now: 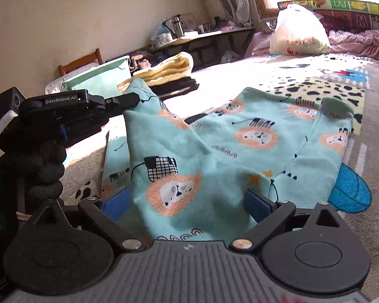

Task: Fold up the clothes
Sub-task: 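Fold the lifted side over the body with the left gripper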

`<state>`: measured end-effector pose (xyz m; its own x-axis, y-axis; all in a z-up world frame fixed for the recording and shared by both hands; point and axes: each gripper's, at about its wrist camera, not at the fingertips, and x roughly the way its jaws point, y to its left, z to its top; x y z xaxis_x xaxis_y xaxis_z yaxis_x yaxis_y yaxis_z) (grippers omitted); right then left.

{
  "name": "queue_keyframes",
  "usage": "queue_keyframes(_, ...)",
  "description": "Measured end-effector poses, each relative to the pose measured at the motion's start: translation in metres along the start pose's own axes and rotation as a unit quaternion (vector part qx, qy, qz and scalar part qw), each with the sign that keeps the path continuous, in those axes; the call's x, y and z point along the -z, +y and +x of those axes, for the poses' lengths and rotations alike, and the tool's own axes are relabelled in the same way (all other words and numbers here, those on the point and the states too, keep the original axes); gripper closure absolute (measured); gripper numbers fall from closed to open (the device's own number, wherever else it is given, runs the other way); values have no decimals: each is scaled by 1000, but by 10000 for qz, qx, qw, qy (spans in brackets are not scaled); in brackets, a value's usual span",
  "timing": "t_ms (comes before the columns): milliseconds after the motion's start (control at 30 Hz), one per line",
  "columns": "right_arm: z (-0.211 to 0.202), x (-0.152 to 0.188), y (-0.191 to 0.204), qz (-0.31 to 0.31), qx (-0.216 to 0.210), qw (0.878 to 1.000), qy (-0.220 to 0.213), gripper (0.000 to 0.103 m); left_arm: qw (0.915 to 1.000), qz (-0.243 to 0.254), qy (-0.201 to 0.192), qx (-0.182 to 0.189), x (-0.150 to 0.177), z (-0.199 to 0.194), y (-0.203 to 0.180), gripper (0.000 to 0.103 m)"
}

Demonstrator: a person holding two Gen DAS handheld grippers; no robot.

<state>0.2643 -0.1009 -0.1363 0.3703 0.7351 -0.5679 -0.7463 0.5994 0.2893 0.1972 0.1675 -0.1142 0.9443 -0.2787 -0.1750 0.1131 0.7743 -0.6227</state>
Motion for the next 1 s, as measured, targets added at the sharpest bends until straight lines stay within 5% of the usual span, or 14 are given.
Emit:
queue_keyframes(100,4,3,19,-700,202,9969,283,6,9993,-324,106,-139,2,3,21,99)
queue_keyframes(267,-11,-17,29,-815,94,9962,-306,7,9980,-620,87,24,-3,-1,28,99)
queue_keyframes(367,21,-19,21,-825,259,9946,570,5,9979,-599,12,264,-8,-7,23,99)
queue_keyframes(733,-38,24,20,-11,276,9989,-388,4,9916,-127,-256,1264,-20,14,-40,99)
queue_keyframes(1000,-43,56,49,-618,334,9972,-245,4,9896,423,17,1378,-1,83,-101,99)
